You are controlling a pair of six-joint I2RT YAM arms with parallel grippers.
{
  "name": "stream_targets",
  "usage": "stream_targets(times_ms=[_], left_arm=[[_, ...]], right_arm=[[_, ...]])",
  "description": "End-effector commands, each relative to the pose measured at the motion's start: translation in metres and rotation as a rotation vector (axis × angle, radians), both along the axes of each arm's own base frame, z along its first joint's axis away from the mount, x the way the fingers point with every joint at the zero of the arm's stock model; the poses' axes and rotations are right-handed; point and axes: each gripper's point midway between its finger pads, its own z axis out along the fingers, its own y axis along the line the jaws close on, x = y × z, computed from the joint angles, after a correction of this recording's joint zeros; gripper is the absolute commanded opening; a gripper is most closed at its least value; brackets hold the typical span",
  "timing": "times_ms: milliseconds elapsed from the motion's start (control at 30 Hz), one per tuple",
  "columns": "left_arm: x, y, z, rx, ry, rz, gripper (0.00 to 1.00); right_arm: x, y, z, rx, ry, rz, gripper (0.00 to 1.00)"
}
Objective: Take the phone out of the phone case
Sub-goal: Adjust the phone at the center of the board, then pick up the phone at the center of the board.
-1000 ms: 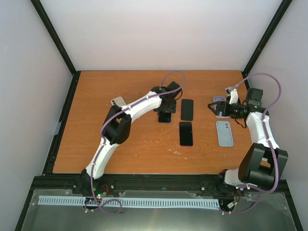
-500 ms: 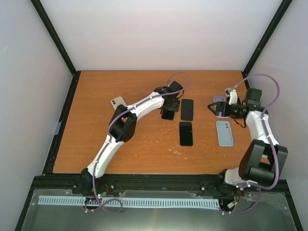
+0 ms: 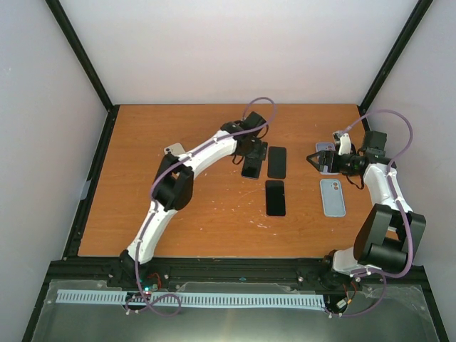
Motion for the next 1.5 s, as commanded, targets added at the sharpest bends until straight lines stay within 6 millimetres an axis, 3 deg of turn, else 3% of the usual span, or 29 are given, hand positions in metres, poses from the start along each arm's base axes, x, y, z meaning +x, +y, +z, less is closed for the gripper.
stream_targets(times_ms=[0,100,300,400,600,700,833,967,1467], left_arm=[[0.003,0.043,0.076,-0.013,-0.088,0.081,1.0],[-0.006,0.104,0.073,0.033,-0.058,0.203,1.0],[-0.014,0.197,0.066,0.05,-0.012,0.471,1.0],[-0.012,0.223,0.057,0.034,0.038,0.558,1.0],[-0.002,0.265,0.015,0.077,0.172,0.676,0.99],[0.005,0.278,0.0,0.137,0.205,0.709,0.99],[0.011,0.298,-0.006,0.212,0.238,0.784,1.0],[0.02,0.295,-0.012,0.192,0.238,0.763,0.99],[0.013,0.302,-0.036,0.14,0.276,0.753,0.94]], right_arm=[[0.003,-0.001,0.01,-0.003,-0.033,0.007,0.91],[0.003,-0.002,0.013,-0.009,-0.037,0.008,0.91],[0.0,0.004,0.015,0.022,-0.039,0.036,0.91],[0.001,0.004,0.014,0.019,-0.029,0.041,0.91],[-0.001,0.01,0.014,0.065,-0.02,0.068,0.9],[-0.003,0.01,0.014,0.056,-0.022,0.072,0.9],[-0.003,0.012,0.016,0.069,-0.024,0.081,0.9],[-0.003,0.011,0.015,0.061,-0.02,0.078,0.9],[-0.003,0.01,0.015,0.063,-0.011,0.074,0.88]])
